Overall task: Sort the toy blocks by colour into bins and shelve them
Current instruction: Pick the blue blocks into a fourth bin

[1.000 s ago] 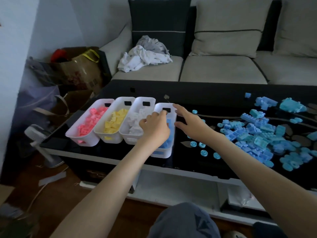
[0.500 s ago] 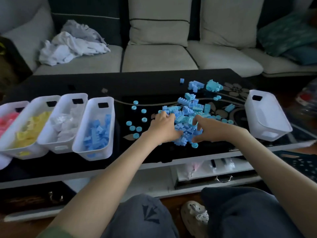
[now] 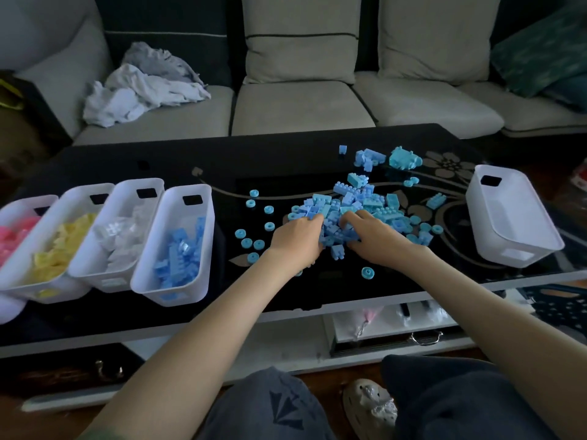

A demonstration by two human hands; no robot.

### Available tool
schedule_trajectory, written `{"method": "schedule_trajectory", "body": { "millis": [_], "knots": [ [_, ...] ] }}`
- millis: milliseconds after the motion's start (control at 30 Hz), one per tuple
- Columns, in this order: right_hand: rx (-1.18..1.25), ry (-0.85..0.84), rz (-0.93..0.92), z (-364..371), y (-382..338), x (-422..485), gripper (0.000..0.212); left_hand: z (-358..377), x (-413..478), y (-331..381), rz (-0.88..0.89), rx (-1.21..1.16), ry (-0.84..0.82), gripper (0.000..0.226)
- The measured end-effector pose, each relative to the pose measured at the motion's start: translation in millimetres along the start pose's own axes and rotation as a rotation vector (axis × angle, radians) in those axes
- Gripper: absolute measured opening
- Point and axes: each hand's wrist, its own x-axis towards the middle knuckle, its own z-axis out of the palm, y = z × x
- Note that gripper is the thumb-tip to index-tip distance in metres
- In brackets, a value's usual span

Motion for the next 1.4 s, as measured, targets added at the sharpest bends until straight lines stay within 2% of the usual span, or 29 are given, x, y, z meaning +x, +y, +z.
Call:
{"method": "schedule_trajectory", "body": {
  "millis": [400,500,633,733,833,1033,1233,1300,1400],
  "knots": [
    [0.140,0.209,-0.067,3.9,-2.0,2.5,0.025,-4.6,1.2,-6.7,-0.052,-0.074,0.117,0.014],
    [0.193,0.155,-0.088,1.3,-10.2,1.9,0.020,-8.9,-1.5,-7.5,-0.075,-0.074,0.153,0.014],
    [0.156,-0.024,-0.111,-0.8,-15.6,-2.3,0.009,-8.1,-8.7,-4.9,-0.098,0.083,0.214,0.021],
    [0.081,-0.126,-0.085,0.9,-15.6,-5.7,0.013,-5.8,-14.7,-3.9,-0.109,0.104,0.231,0.024],
    [0.042,-0.154,-0.057,3.1,-14.6,-5.9,0.013,-7.6,-17.1,-7.1,-0.123,0.062,0.246,0.022],
    [0.146,0.012,-0.074,-2.7,-23.8,2.3,0.009,-26.5,-32.5,-20.7,-0.117,-0.040,0.290,0.013],
    [0.307,0.164,-0.204,-21.8,-88.3,18.5,0.013,-70.4,-61.4,-50.7,-0.140,-0.124,0.484,0.015],
    [0.388,0.191,-0.262,-22.1,-121.6,25.3,0.014,-81.1,-73.8,-75.7,-0.198,-0.100,0.499,0.015],
    [0.472,0.171,-0.333,-14.3,-164.1,30.8,0.017,-84.0,-88.2,-111.2,-0.358,-0.115,0.413,0.015]
  ]
}}
